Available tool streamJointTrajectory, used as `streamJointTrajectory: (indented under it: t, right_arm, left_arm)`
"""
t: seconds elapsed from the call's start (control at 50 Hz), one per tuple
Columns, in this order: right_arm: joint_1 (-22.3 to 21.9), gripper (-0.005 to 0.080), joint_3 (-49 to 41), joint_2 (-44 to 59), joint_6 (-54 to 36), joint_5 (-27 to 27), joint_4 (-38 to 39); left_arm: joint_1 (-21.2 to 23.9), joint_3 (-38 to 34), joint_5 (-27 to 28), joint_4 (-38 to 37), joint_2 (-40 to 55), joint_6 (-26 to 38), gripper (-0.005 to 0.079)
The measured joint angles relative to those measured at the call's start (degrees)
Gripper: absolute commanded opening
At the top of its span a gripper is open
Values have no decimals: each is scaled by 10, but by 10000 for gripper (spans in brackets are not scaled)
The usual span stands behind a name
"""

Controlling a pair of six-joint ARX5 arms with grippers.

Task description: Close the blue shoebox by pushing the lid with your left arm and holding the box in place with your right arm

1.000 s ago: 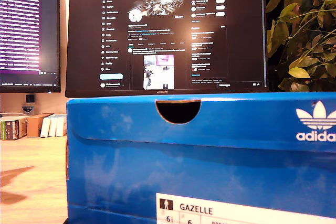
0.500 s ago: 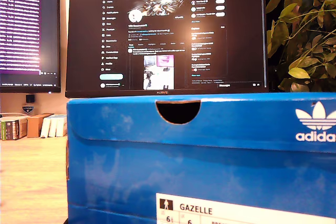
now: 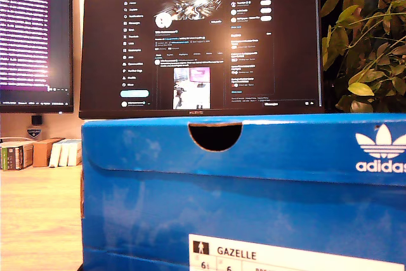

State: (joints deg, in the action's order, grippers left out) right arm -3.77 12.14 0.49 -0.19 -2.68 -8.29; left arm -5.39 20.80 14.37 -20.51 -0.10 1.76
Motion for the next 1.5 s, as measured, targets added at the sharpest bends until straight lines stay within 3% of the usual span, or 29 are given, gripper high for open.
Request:
streamJointTrajectory:
  t: [0.26, 0.48, 0.62, 0.94, 1.5]
  right_arm:
    - [0, -10, -37, 0, -14, 7, -1]
    - [0, -11, -71, 0, -14, 84, -3]
    - [0, -10, -79, 0, -14, 95, -4]
    - [0, -10, -83, 0, -11, 106, -38]
    - [0, -10, -101, 0, 34, 106, -37]
  left_arm:
    - [0, -47, -31, -6, -1, 1, -15]
    - [0, -48, -151, -1, -1, -1, -15]
    - [0, -60, -206, 15, -1, -30, -15]
    - [0, -134, -203, 4, -1, -104, -15]
    - [27, -168, -189, -20, -1, -90, -15]
